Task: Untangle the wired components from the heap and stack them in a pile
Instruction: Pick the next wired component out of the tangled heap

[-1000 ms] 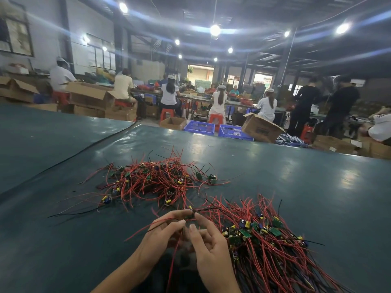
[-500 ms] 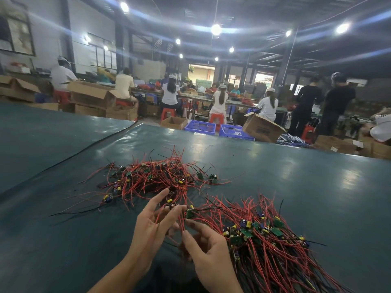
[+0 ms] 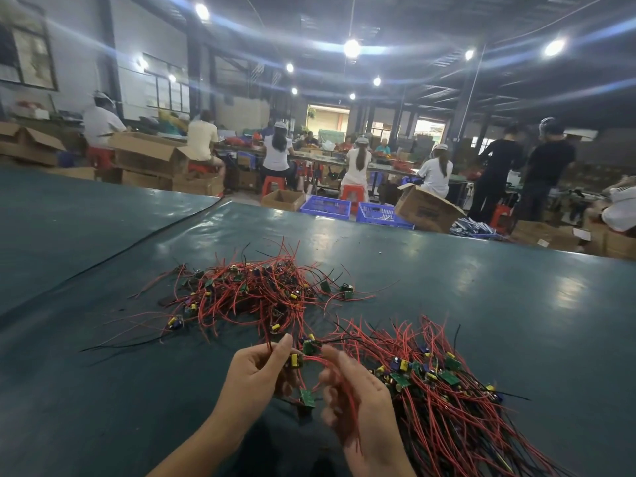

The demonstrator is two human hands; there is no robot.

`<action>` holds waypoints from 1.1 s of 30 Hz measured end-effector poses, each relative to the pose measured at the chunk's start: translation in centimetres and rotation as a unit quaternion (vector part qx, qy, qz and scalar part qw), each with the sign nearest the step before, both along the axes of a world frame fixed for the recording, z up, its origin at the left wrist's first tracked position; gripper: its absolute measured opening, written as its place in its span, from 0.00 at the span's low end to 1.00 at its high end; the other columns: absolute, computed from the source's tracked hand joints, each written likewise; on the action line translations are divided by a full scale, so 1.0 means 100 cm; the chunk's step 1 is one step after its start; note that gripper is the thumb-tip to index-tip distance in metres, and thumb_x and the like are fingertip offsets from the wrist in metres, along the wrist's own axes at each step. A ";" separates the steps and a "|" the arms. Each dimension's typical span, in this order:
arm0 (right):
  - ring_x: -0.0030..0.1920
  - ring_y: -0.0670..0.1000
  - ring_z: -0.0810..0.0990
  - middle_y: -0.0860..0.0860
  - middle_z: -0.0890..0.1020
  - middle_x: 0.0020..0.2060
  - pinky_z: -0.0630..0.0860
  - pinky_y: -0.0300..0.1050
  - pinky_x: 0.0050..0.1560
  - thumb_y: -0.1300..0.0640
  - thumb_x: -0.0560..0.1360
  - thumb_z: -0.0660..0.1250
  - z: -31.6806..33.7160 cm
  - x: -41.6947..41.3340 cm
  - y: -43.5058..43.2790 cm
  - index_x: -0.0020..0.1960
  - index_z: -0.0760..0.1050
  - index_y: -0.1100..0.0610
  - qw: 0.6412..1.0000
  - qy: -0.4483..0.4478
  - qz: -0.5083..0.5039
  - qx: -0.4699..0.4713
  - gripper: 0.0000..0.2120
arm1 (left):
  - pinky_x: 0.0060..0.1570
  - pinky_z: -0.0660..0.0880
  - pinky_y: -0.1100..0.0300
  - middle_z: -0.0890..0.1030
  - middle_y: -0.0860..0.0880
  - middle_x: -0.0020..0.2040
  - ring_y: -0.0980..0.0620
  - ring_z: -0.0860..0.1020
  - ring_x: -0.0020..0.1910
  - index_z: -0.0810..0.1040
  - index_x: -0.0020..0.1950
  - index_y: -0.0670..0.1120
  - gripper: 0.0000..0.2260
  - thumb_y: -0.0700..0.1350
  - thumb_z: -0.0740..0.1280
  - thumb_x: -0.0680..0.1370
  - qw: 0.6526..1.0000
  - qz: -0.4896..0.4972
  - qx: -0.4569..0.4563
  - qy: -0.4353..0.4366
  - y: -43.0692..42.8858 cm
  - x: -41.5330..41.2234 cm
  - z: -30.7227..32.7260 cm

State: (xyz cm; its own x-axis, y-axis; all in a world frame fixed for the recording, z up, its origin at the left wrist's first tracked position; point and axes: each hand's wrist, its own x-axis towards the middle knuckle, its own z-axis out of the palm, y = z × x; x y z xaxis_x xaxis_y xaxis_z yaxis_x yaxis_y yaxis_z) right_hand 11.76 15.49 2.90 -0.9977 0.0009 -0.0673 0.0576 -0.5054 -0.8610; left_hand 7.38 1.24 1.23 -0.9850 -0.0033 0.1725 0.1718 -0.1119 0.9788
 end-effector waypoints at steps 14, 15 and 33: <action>0.31 0.48 0.82 0.51 0.84 0.32 0.77 0.38 0.33 0.59 0.74 0.71 -0.010 -0.005 -0.009 0.41 0.87 0.50 0.977 0.061 -0.124 0.163 0.08 | 0.32 0.74 0.66 0.83 0.47 0.33 0.55 0.80 0.31 0.85 0.41 0.47 0.08 0.49 0.68 0.73 0.987 -0.143 -0.038 0.063 0.006 0.009 0.000; 0.38 0.49 0.85 0.51 0.86 0.35 0.80 0.39 0.39 0.56 0.74 0.71 -0.011 -0.005 -0.009 0.39 0.87 0.47 0.969 0.075 -0.135 0.194 0.09 | 0.32 0.74 0.66 0.82 0.47 0.32 0.55 0.79 0.30 0.85 0.40 0.47 0.08 0.49 0.69 0.74 0.986 -0.150 -0.046 0.059 0.006 0.009 0.000; 0.19 0.43 0.60 0.49 0.69 0.22 0.60 0.35 0.17 0.54 0.76 0.67 -0.003 -0.010 0.017 0.42 0.85 0.58 0.968 -0.009 -0.250 0.028 0.11 | 0.30 0.69 0.65 0.74 0.44 0.25 0.54 0.70 0.23 0.77 0.29 0.46 0.13 0.51 0.74 0.69 0.991 -0.128 -0.019 0.022 0.006 0.012 0.009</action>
